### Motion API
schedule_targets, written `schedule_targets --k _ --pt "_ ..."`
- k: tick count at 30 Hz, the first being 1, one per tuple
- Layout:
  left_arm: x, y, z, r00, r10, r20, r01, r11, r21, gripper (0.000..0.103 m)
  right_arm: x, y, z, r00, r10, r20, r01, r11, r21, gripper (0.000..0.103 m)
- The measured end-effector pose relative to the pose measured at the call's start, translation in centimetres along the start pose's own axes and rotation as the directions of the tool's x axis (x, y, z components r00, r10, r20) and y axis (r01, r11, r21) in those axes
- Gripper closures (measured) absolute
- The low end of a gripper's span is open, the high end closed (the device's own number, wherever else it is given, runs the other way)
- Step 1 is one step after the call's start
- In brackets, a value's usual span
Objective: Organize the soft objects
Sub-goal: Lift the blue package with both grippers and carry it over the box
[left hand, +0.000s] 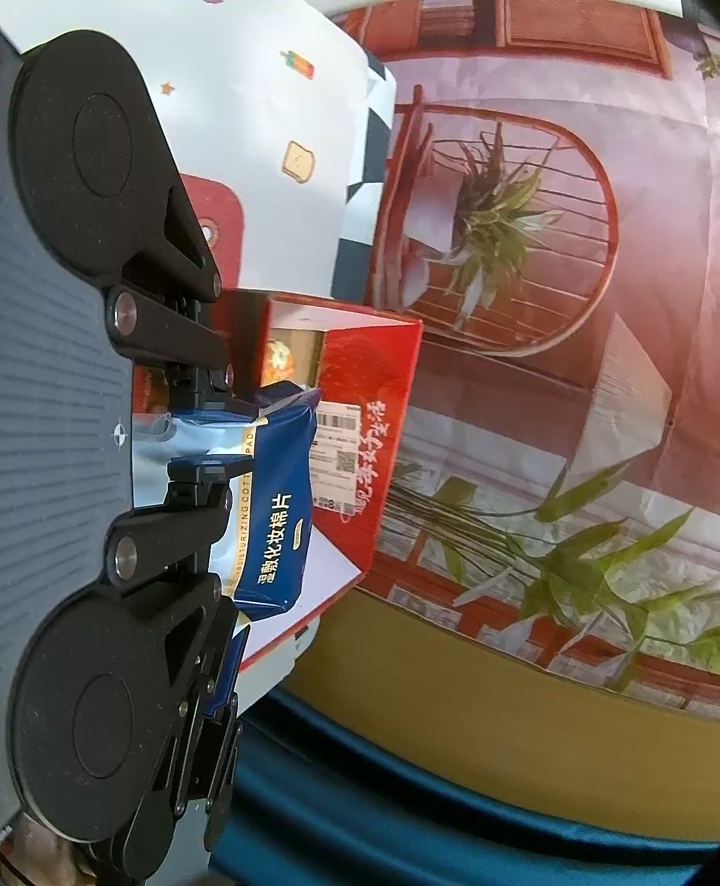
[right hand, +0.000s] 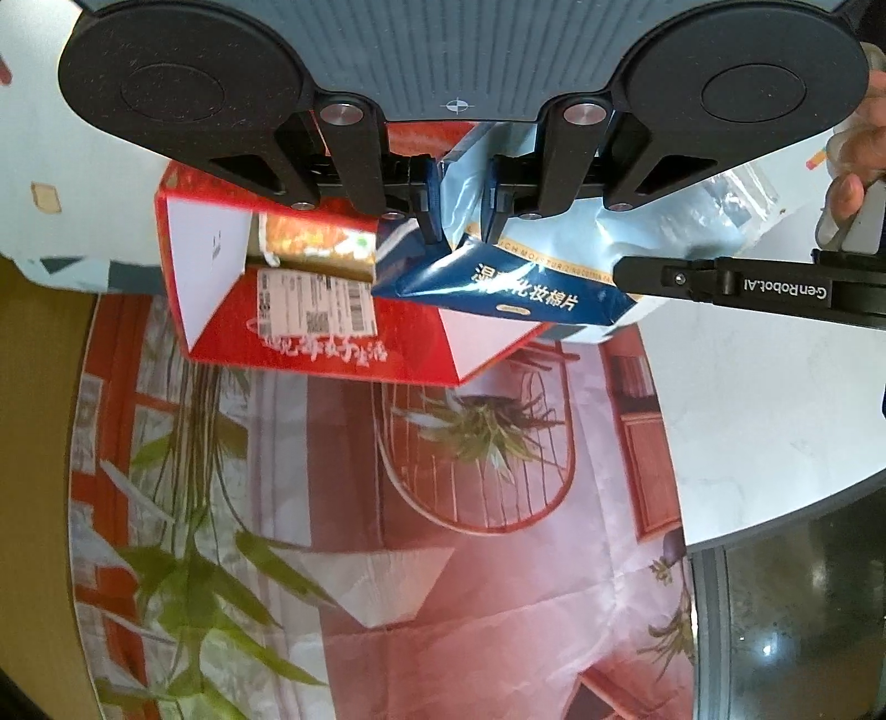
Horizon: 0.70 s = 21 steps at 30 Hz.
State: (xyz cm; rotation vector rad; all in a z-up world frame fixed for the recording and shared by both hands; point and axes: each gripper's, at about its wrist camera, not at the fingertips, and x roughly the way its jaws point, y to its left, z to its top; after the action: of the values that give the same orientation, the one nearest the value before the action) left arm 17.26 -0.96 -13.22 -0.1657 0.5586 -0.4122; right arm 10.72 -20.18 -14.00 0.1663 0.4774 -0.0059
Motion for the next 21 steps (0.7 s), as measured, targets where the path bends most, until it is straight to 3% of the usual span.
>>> schedule_targets --k 11,21 --pt "1.9 -0.3 2.1 1.000 -0.009 0.003 0.009 0.999 0.031 0.090 1.5 -1.3 2.0 1.000 -0.016 0.003 0.016 1.000 -0.010 0.089" --pt "7.6 0.3 4.9 0.998 -0.012 -0.062 0.014 0.999 0.043 0.090 5.5 -4.2 4.2 0.999 -0.034 -0.037 0.033 0.999 -0.019 0.089"
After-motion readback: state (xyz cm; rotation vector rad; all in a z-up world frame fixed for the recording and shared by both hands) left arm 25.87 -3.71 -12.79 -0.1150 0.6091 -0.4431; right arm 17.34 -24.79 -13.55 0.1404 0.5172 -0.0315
